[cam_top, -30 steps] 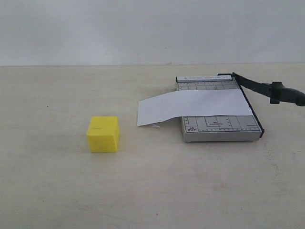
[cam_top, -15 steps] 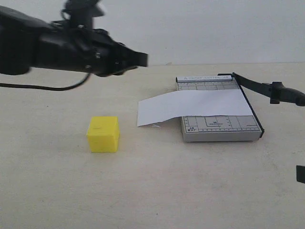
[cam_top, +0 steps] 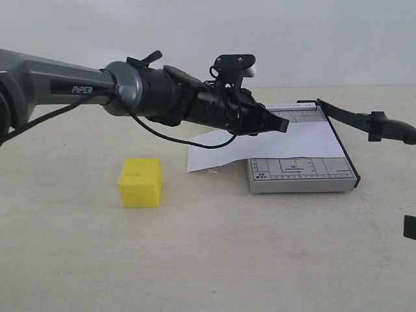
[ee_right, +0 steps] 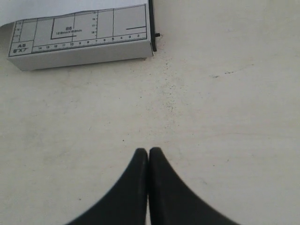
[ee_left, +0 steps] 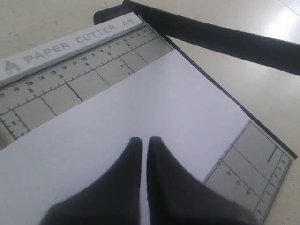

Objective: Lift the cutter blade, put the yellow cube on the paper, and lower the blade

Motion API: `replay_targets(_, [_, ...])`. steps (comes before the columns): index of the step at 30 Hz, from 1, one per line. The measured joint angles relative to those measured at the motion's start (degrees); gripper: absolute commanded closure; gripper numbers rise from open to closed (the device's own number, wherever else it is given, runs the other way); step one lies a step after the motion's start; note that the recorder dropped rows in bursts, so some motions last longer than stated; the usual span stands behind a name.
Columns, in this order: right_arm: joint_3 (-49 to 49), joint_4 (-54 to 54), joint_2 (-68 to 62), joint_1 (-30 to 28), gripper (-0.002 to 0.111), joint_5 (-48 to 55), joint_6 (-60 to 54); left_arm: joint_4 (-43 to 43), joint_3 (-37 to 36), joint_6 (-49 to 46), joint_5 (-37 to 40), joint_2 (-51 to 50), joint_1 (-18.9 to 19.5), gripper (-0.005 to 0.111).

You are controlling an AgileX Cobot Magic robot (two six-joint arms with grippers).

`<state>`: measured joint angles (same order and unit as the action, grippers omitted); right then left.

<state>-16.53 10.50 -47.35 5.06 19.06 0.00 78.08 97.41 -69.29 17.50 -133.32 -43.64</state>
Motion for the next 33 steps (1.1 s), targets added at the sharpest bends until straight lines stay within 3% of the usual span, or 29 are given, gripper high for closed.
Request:
replay_targets(12, [0.0,1.9,0.0,0.0,0.108,-0.5,0.0,-8.9,5.1,9.6,7.8,-5.3,0.0,0.102])
replay_targets(23, [0.0,2.0,0.0,0.0,0.108,-0.3,0.0,-16.9,17.5,21.5,17.1,-11.8,-0.1,0.102])
replay_targets(33, [0.0,2.3,0.0,0.0,0.108,-0.3,0.0,-19.7,20.2,25.3,17.2,-13.2,-1.1,0.102])
